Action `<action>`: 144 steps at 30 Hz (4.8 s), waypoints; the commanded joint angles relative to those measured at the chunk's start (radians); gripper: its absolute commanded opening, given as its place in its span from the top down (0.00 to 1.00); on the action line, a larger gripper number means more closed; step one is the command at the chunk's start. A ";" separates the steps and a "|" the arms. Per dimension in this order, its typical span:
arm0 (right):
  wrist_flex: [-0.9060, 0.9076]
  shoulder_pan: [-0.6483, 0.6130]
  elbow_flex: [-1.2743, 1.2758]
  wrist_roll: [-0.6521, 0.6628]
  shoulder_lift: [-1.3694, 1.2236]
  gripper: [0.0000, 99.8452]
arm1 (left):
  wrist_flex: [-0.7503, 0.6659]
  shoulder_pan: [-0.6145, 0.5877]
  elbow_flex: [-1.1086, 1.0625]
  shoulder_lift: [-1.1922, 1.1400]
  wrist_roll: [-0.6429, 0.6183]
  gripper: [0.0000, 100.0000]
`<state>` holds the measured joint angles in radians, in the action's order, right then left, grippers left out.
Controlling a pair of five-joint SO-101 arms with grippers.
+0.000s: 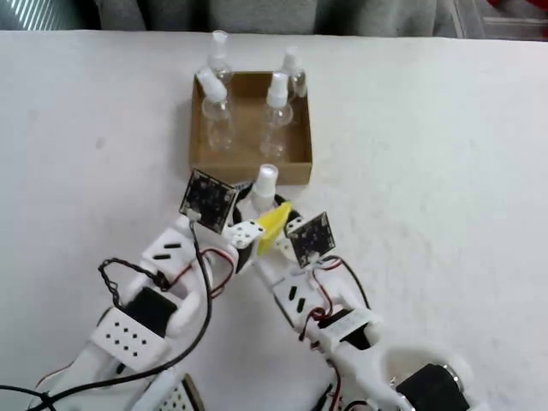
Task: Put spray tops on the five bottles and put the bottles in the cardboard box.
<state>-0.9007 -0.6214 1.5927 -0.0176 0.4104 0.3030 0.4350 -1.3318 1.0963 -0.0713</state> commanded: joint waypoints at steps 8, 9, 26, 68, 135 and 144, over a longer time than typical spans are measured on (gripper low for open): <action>-0.027 0.016 -0.012 0.002 0.008 0.98 | 0.025 -0.007 0.035 0.077 -0.026 0.75; -0.027 0.016 -0.012 0.003 0.008 0.98 | 0.049 -0.004 0.038 0.104 -0.026 0.75; -0.027 0.045 -0.012 0.002 0.008 0.98 | 0.453 -0.154 0.032 0.567 0.037 0.76; 0.036 0.125 -0.443 0.009 -0.002 0.98 | 0.611 -0.538 -0.361 0.733 0.040 0.76; -0.105 0.124 -1.010 0.186 -0.854 0.98 | 0.580 -0.539 -0.361 0.733 0.152 0.98; -0.019 0.122 -1.016 0.184 -0.854 0.98 | 0.580 -0.539 -0.361 0.733 0.152 0.98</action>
<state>-0.9237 -0.4925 0.6260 0.1634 -0.4534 0.9106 -0.0959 -1.6955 1.8205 0.0698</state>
